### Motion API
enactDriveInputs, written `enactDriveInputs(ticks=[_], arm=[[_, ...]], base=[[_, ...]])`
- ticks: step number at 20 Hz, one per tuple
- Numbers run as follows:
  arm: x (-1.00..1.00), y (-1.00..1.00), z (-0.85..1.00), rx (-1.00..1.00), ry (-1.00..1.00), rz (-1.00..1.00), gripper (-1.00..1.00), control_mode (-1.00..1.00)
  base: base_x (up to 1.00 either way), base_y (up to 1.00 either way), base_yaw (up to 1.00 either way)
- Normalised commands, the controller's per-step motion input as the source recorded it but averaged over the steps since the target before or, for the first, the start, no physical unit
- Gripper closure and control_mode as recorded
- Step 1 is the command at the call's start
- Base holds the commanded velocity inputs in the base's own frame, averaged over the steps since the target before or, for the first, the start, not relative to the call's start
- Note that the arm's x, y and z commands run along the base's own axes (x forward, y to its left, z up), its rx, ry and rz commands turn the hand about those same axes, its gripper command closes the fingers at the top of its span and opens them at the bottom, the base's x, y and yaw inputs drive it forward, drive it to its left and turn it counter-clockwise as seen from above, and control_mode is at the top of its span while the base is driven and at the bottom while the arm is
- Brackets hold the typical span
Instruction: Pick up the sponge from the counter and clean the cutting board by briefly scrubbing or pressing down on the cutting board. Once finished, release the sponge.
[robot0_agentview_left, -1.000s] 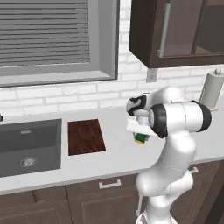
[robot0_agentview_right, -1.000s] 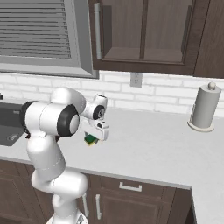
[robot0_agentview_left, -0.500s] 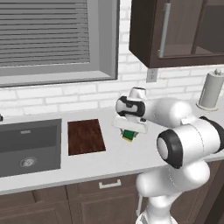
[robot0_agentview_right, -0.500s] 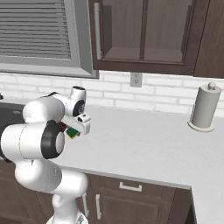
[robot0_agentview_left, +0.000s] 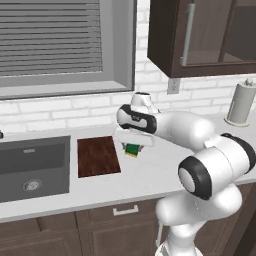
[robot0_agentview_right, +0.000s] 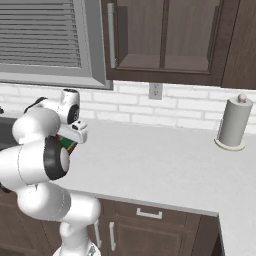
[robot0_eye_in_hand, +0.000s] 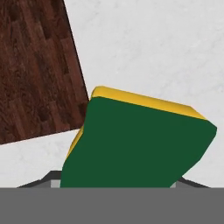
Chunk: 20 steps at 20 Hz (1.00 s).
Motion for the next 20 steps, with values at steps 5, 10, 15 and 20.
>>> enactDriveInputs(ticks=[5, 10, 15, 20], arm=[[0.0, 0.38, -0.01, 0.0, 0.0, 0.1, 1.0, -1.0], [0.0, 0.13, -0.01, 0.0, 0.0, 0.09, 1.0, -1.0], [0.0, 0.12, 0.0, 0.0, 0.0, 0.09, 1.0, -1.0], [0.09, 0.03, 0.0, 0.0, 0.0, 0.08, 1.0, -1.0]], base=[[0.0, 0.0, 0.0], [0.0, 0.0, 0.0], [0.0, 0.0, 0.0], [0.0, 0.0, 0.0]])
